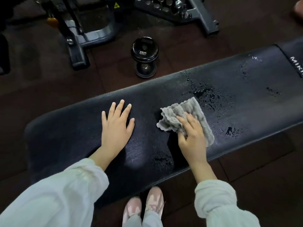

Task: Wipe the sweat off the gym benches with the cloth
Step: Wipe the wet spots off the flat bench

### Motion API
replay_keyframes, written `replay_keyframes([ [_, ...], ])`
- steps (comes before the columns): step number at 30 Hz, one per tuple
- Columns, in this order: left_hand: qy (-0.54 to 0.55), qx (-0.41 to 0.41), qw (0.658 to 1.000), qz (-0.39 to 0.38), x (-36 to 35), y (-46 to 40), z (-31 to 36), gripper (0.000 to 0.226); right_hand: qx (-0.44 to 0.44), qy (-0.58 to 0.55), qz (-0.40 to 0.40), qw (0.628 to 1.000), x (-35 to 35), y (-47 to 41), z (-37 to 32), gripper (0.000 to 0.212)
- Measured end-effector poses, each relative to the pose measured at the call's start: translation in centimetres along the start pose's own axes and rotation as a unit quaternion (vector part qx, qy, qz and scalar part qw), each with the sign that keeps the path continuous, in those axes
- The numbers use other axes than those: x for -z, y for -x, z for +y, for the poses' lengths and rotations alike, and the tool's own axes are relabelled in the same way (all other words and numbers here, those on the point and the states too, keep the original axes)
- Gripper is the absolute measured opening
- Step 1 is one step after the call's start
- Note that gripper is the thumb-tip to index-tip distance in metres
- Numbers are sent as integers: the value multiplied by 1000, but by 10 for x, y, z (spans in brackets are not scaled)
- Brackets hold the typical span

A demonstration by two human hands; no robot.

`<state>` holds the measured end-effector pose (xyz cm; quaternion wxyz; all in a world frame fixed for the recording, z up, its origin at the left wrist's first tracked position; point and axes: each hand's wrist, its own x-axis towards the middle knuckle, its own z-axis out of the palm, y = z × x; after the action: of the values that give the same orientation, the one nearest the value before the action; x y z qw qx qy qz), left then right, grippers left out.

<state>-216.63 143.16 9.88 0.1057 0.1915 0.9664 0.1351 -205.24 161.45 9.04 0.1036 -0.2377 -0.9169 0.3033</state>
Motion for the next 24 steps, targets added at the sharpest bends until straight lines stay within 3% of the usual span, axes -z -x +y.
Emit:
replay_keyframes([
  [3, 12, 11, 1000, -6, 0, 1, 1, 50, 17, 3, -11, 1000, -13, 8, -16, 44],
  [10, 32, 14, 999, -3, 0, 2, 2, 50, 198, -9, -128, 972, -10, 108, -7, 42],
  [15, 30, 10, 999, -13, 2, 1, 0, 50, 115, -1, -36, 993, 16, 93, 29, 39],
  [19, 30, 10, 999, -12, 1, 1, -1, 50, 23, 13, -6, 1000, -3, 61, -7, 46],
  [24, 26, 5, 1000, -14, 2, 2, 0, 51, 170, -20, -122, 978, -30, 119, -47, 36],
])
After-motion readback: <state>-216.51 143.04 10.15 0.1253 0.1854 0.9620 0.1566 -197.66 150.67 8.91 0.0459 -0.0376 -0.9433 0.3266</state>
